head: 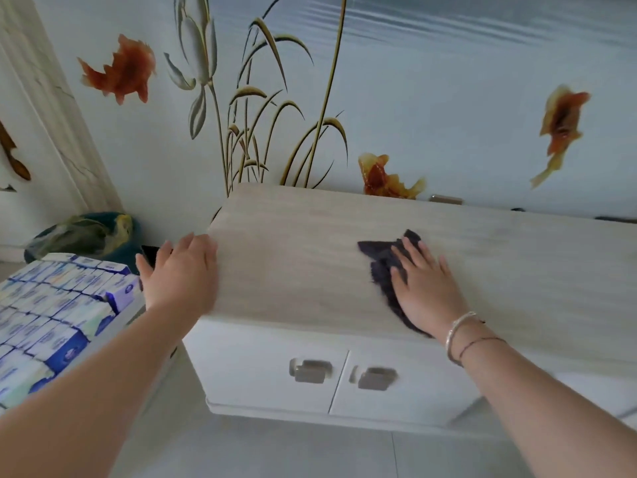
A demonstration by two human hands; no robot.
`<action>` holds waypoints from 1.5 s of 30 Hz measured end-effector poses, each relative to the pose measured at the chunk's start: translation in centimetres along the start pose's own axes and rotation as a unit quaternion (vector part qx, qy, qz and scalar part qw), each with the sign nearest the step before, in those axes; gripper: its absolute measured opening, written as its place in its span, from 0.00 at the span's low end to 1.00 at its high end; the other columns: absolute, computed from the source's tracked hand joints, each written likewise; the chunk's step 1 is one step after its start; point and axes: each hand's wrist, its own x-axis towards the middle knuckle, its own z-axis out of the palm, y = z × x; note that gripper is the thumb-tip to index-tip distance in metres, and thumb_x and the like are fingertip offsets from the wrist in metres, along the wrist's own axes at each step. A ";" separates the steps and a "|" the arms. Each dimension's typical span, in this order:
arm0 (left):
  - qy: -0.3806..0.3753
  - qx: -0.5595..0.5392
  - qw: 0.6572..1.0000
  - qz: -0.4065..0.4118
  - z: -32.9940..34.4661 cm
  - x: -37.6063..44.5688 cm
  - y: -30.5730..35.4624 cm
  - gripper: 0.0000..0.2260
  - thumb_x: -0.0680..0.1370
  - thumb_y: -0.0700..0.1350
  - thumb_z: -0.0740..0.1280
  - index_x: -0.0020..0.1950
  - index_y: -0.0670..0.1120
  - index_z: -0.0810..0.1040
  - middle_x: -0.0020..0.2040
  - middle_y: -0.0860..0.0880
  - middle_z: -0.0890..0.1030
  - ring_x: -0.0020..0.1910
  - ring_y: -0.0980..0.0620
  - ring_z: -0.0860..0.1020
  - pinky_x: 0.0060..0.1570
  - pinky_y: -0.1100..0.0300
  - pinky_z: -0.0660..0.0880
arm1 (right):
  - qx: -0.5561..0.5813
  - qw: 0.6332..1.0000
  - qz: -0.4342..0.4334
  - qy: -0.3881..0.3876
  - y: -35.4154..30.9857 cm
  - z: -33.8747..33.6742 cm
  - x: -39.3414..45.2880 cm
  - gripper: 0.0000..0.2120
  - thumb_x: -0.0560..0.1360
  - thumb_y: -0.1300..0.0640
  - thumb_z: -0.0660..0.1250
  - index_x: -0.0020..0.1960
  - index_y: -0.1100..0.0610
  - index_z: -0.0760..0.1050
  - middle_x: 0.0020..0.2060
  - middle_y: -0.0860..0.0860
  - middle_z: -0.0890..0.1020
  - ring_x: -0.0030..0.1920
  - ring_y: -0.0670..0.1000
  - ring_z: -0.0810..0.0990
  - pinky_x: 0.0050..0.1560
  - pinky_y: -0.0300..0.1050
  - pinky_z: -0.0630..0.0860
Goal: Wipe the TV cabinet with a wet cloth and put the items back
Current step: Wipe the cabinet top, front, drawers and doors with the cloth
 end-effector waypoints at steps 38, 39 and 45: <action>-0.041 -0.122 0.975 0.183 3.2 -4.0 20.4 0.18 0.83 0.47 0.51 0.71 0.50 0.67 0.73 0.48 0.68 0.76 0.48 0.56 0.75 0.48 0.44 | -0.053 0.995 0.031 0.079 10.3 0.6 -0.6 0.30 0.76 0.50 0.42 0.68 0.65 0.70 0.70 0.64 0.67 0.73 0.66 0.56 0.72 0.63 0.49; -0.035 -0.127 0.974 0.186 3.1 -4.0 21.1 0.17 0.83 0.47 0.51 0.71 0.50 0.68 0.72 0.48 0.69 0.76 0.48 0.58 0.75 0.48 0.45 | -0.022 0.997 -0.010 0.078 7.7 0.8 -0.4 0.29 0.78 0.50 0.43 0.72 0.63 0.65 0.74 0.60 0.61 0.75 0.62 0.51 0.74 0.60 0.47; -0.039 -0.123 0.972 0.195 3.3 -4.1 23.9 0.16 0.82 0.46 0.52 0.68 0.52 0.71 0.70 0.49 0.71 0.75 0.47 0.60 0.75 0.47 0.46 | 0.021 0.996 -0.066 0.051 13.6 -0.4 0.2 0.32 0.77 0.46 0.35 0.77 0.55 0.55 0.78 0.50 0.50 0.77 0.52 0.48 0.75 0.50 0.51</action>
